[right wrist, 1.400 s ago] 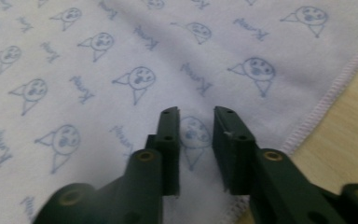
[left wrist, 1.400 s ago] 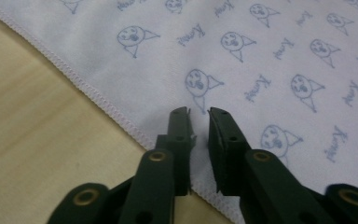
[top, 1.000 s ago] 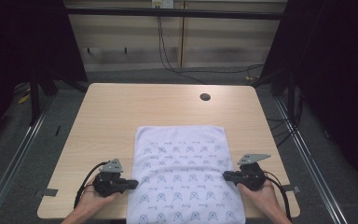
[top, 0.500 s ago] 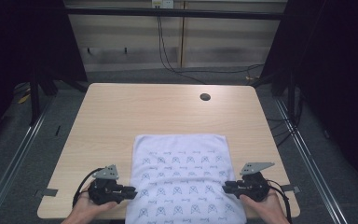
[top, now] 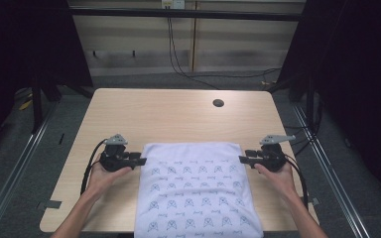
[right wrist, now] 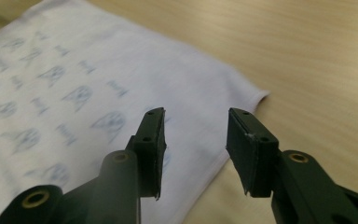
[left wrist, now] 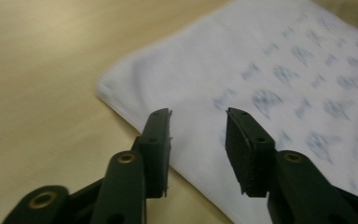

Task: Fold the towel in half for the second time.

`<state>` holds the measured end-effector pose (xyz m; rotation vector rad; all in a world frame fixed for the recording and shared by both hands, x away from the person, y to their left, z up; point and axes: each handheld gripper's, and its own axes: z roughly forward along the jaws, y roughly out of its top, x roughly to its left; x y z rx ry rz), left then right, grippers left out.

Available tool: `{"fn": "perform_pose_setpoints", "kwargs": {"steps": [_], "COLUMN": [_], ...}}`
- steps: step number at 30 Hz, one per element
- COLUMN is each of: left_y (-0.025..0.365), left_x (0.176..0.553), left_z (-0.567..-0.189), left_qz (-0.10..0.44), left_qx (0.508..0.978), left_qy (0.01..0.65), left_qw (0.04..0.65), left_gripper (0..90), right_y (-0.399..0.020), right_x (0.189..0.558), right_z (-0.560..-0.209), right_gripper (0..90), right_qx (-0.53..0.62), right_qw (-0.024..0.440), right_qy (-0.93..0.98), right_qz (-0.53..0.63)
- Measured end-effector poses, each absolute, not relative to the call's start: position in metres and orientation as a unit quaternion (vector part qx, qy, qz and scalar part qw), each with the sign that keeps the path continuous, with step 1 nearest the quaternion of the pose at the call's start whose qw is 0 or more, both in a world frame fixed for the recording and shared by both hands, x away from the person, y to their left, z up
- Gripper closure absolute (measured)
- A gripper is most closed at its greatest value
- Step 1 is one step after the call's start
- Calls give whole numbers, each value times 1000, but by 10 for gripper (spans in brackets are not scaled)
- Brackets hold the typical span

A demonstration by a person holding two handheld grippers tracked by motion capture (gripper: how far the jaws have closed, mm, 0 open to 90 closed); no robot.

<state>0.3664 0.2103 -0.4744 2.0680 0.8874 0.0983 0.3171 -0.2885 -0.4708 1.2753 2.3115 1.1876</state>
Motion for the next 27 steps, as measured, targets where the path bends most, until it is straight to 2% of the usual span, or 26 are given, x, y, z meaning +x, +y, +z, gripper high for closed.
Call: {"fn": "perform_pose_setpoints", "kwargs": {"steps": [3, 6, 9, 15, 19, 22, 27], "left_y": [211, 208, 201, 204, 210, 207, 199], "left_x": [377, 382, 383, 390, 398, 399, 400], "left_z": [-472, -471, -473, -477, -482, -484, -495], "left_qz": [50, 56, 59, 63, 63, 64, 60], "left_qx": [815, 809, 817, 813, 806, 811, 828], "left_qy": [369, 373, 367, 378, 394, 392, 382], "left_qw": [445, 450, 441, 439, 437, 430, 406], "left_gripper": [533, 521, 501, 485, 470, 460, 433], "right_y": [-290, -288, -283, -270, -264, -261, -261], "right_x": [341, 358, 372, 383, 381, 377, 371], "right_z": [-473, -478, -486, -498, -504, -504, -503], "right_gripper": [554, 543, 538, 499, 503, 559, 722], "right_qx": [446, 451, 463, 457, 446, 444, 447], "right_qw": [128, 136, 134, 130, 125, 130, 128], "right_qy": [788, 788, 778, 795, 808, 810, 810], "right_qz": [404, 397, 403, 378, 363, 360, 357]}}
